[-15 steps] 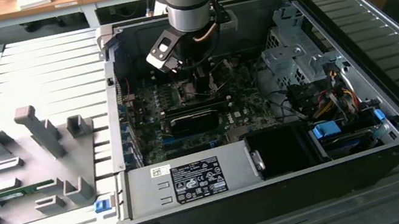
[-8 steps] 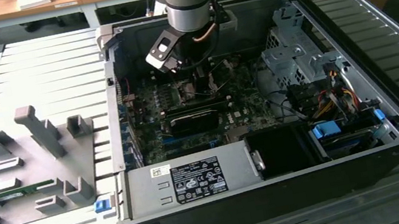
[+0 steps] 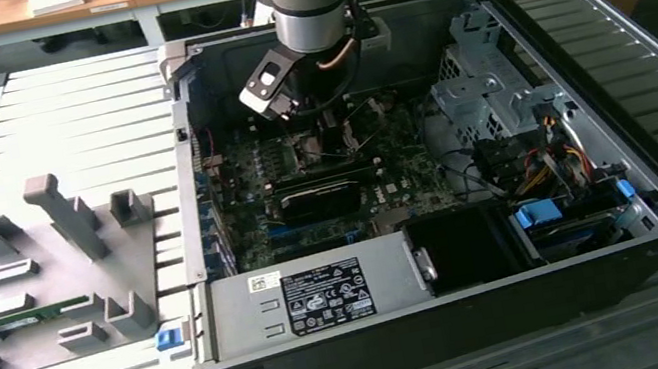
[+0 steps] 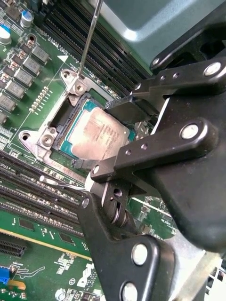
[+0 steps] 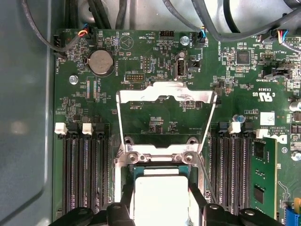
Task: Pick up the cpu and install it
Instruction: 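Place the cpu into insertion slot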
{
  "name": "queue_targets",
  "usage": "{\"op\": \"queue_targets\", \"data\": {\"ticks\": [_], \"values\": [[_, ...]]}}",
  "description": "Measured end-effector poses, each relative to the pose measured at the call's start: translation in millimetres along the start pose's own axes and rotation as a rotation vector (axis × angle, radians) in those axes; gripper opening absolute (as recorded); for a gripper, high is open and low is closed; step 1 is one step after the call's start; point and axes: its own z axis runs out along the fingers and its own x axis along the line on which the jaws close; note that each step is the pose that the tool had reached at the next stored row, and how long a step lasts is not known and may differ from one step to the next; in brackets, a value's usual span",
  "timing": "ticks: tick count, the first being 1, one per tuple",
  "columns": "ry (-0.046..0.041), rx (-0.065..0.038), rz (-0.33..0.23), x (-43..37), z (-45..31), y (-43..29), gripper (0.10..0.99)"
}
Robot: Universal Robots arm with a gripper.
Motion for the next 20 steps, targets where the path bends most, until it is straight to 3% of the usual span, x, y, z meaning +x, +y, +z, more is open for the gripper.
{"op": "queue_targets", "data": {"ticks": [10, 20], "values": [[0.0, -0.001, 0.0, -0.1, -0.1, -2.8, 0.537], [0.0063, 0.0, 0.013, -0.1, -2.8, -1.9, 0.537]]}}
